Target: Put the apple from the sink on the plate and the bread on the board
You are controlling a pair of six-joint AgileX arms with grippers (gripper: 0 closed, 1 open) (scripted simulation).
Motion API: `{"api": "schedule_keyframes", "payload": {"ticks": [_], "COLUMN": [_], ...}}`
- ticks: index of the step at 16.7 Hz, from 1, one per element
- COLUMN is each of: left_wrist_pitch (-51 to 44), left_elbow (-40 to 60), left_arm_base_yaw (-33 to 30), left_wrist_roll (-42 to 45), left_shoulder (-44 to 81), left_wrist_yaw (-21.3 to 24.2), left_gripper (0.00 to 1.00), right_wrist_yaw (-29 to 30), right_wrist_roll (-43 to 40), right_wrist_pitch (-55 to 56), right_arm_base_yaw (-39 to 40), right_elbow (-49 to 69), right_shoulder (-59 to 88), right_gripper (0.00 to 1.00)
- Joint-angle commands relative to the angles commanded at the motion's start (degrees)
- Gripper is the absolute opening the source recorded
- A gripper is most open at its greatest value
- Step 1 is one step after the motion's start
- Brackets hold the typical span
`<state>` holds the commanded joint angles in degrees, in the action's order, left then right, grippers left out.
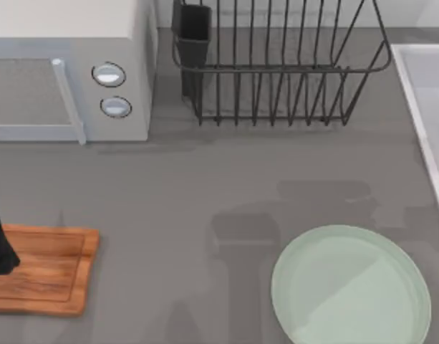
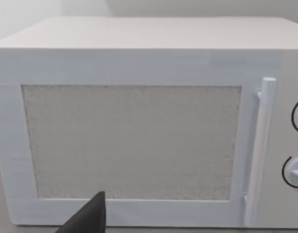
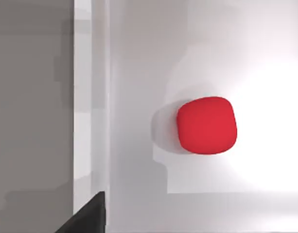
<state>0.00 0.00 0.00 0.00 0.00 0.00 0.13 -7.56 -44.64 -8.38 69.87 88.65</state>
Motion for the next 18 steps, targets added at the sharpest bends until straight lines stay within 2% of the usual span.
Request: {"api": "schedule_keyframes", "payload": {"ticks": [5,9,18], "left_wrist_pitch": [0.0,0.0,0.0], "left_elbow": [0.0,0.0,0.0], "left_arm_base_yaw": [0.0,0.0,0.0], "left_wrist_roll": [0.0,0.0,0.0], "left_shoulder": [0.0,0.0,0.0], "left_wrist_yaw": [0.0,0.0,0.0], "left_gripper": [1.00,1.00,1.00], "right_wrist_yaw": [0.0,0.0,0.1], "right_wrist_roll": [-2.0,-3.0,-3.2], "right_wrist_pitch": [-11.6,-17.3,-17.8], "right_arm_base_yaw": [-2.1,-3.2,-3.2], "right_elbow": [18.1,27.2,28.6], "right_shoulder": [22.9,34.3,37.6], "right_gripper": [1.00,1.00,1.00]}}
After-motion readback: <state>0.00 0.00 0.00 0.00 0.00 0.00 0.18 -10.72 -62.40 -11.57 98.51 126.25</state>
